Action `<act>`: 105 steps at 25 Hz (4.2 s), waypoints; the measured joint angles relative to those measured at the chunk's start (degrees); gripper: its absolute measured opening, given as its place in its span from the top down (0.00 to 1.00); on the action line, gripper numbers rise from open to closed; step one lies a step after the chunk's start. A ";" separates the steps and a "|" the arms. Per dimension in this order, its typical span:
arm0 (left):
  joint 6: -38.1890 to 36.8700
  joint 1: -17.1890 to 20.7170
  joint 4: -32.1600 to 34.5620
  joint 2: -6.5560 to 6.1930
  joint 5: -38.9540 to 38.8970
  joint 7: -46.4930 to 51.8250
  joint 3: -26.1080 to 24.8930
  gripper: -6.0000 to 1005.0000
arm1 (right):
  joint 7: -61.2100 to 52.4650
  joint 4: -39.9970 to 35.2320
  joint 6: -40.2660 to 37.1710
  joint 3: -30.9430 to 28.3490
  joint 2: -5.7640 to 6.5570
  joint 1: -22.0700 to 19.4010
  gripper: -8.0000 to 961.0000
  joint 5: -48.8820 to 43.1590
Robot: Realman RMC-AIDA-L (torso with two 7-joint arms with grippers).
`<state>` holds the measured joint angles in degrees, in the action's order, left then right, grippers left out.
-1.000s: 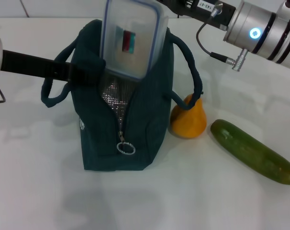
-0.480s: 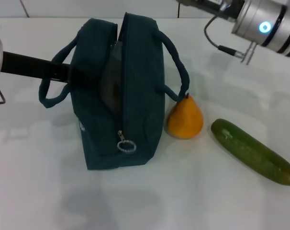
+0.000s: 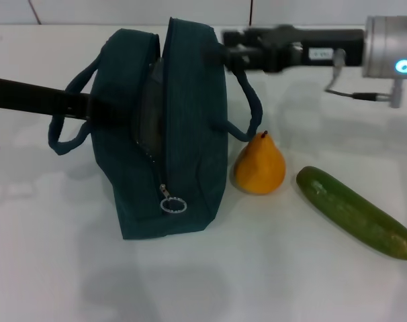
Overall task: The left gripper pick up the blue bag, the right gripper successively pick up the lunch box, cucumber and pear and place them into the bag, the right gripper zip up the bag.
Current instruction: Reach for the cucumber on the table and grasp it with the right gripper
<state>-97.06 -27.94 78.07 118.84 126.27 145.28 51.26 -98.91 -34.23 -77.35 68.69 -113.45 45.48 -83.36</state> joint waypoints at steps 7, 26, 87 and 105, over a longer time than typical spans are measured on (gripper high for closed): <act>-0.10 0.99 0.08 0.03 -0.22 -0.18 -0.43 0.96 | -12.31 -18.90 -0.02 -0.19 3.30 -5.45 0.09 -17.49; -0.41 1.09 0.33 0.06 -0.26 -0.88 -1.61 0.96 | -43.57 -44.70 -27.73 1.54 -2.39 2.30 0.11 -63.57; -0.41 0.87 0.11 0.27 -1.45 -1.43 -1.17 0.96 | -48.26 -22.01 -15.00 17.53 -2.65 5.44 0.35 -64.13; -0.41 0.89 -0.02 0.17 -1.56 -1.58 -1.35 0.96 | -48.22 -22.28 -15.28 17.36 -2.32 5.50 0.35 -64.22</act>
<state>-97.47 -27.05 78.05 119.00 124.71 143.70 49.91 -147.13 -56.51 -92.63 86.05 -115.77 50.98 -147.57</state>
